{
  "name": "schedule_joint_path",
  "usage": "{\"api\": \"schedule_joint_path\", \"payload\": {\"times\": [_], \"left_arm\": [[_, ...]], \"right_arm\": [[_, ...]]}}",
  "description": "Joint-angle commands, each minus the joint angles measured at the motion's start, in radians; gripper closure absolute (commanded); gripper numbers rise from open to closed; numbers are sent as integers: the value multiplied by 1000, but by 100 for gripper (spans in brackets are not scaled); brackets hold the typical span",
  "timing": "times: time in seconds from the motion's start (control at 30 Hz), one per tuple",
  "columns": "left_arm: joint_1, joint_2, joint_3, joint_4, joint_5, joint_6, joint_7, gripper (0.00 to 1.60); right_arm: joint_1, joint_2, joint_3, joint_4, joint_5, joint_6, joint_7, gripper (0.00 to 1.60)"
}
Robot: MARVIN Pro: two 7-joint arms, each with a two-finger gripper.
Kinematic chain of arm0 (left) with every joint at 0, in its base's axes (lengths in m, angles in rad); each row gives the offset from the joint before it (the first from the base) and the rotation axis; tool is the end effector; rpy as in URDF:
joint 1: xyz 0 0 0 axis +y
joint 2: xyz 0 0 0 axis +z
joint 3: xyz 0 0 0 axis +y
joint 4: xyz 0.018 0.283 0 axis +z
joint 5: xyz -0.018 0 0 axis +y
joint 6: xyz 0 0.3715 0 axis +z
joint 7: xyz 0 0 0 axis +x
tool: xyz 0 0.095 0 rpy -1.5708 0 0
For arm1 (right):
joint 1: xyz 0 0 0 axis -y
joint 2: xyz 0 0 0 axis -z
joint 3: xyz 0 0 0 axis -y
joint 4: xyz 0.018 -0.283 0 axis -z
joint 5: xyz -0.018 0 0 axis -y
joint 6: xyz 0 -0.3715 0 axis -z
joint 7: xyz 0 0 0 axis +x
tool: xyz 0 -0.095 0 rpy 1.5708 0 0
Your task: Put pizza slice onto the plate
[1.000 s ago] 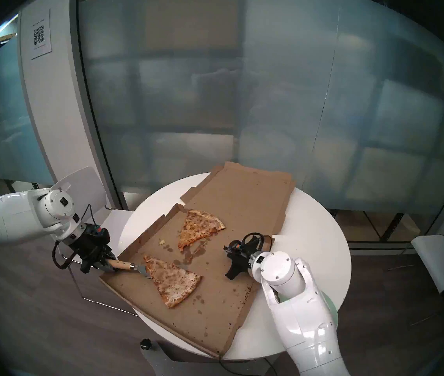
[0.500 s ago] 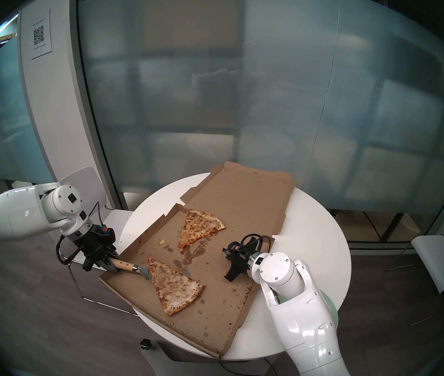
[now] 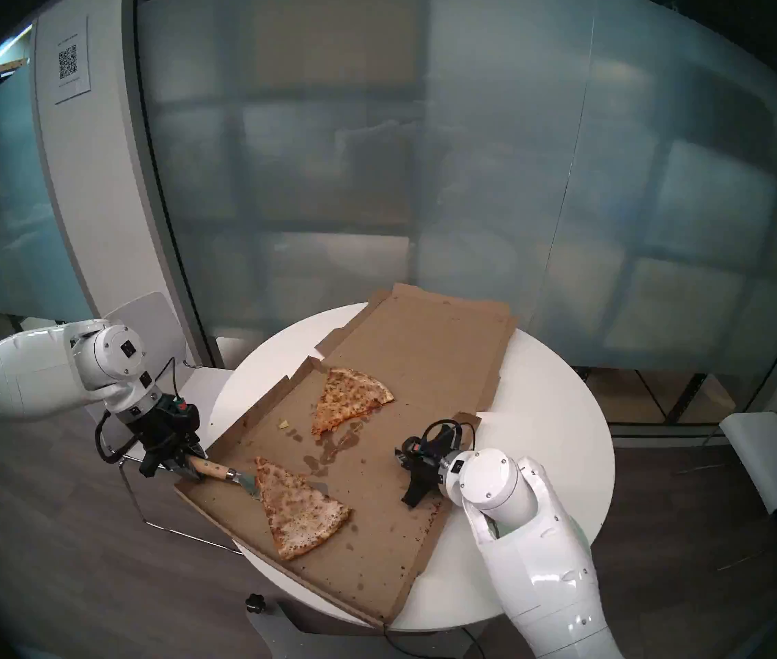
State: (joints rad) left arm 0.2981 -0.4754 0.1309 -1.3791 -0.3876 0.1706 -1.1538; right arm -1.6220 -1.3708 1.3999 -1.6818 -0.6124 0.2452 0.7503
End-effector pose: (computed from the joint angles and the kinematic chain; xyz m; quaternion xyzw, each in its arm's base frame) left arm 0.4599 0.1269 -0.2848 0.7078 -0.6852 0.0867 0.1481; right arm 0.4307 0.0586 -0.3435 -0.7385 -0.5023 -0.4495 0.0174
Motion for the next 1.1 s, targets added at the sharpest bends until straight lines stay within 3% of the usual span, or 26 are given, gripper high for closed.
{"api": "schedule_joint_path", "payload": {"times": [0.0, 0.6, 1.07], "left_arm": [[-35, -21, -15, 12, 13, -1, -23, 160], [-68, -21, -12, -47, 83, -33, -105, 160], [-46, -2, -15, -74, 82, -25, -82, 160]], "right_arm": [[2, 0, -1, -14, -4, -3, -4, 160], [0, -8, -4, -25, -15, -6, 1, 160], [10, -16, -4, -23, -13, -3, -4, 160]]}}
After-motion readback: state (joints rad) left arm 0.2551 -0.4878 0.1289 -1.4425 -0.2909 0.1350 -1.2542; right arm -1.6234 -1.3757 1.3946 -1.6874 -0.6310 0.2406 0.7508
